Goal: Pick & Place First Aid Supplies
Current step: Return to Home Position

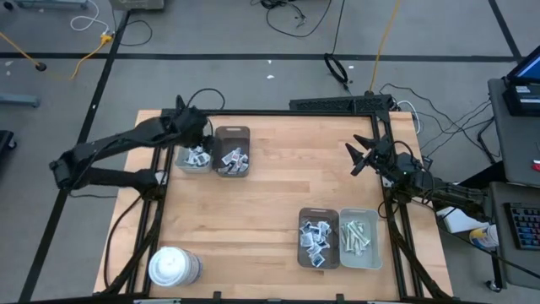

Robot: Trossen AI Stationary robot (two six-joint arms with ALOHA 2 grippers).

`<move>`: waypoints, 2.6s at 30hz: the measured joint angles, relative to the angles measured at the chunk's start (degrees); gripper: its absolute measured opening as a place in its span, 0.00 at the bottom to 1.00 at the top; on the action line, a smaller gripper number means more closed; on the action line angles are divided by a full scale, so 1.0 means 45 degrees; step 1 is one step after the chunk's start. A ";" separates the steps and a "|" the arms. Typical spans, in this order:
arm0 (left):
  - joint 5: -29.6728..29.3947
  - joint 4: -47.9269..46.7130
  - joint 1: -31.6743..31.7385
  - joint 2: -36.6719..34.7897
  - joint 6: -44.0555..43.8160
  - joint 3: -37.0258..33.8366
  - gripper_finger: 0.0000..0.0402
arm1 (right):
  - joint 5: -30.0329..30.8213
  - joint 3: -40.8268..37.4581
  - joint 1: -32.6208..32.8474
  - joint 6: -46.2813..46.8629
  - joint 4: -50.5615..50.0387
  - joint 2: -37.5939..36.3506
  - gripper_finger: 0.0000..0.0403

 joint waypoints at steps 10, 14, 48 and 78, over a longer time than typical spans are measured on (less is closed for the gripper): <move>-0.0148 0.5032 -0.1728 -0.4229 0.0058 -0.3785 0.59 | 0.0000 -0.0005 -0.0004 0.0002 0.0000 0.0000 0.55; -0.0189 0.6189 -0.2226 -0.5725 0.0412 -0.5241 0.59 | 0.0000 -0.0003 -0.0001 -0.0002 0.0000 0.0000 0.55; -0.0519 1.2309 -0.2492 -1.1211 0.3873 -1.1304 0.59 | 0.0000 -0.0004 -0.0001 -0.0002 0.0000 0.0000 0.55; -0.0529 1.1629 -0.2492 -1.3754 0.4313 -1.1294 0.59 | -0.0005 -0.0003 -0.0002 0.0000 0.0000 0.0000 0.55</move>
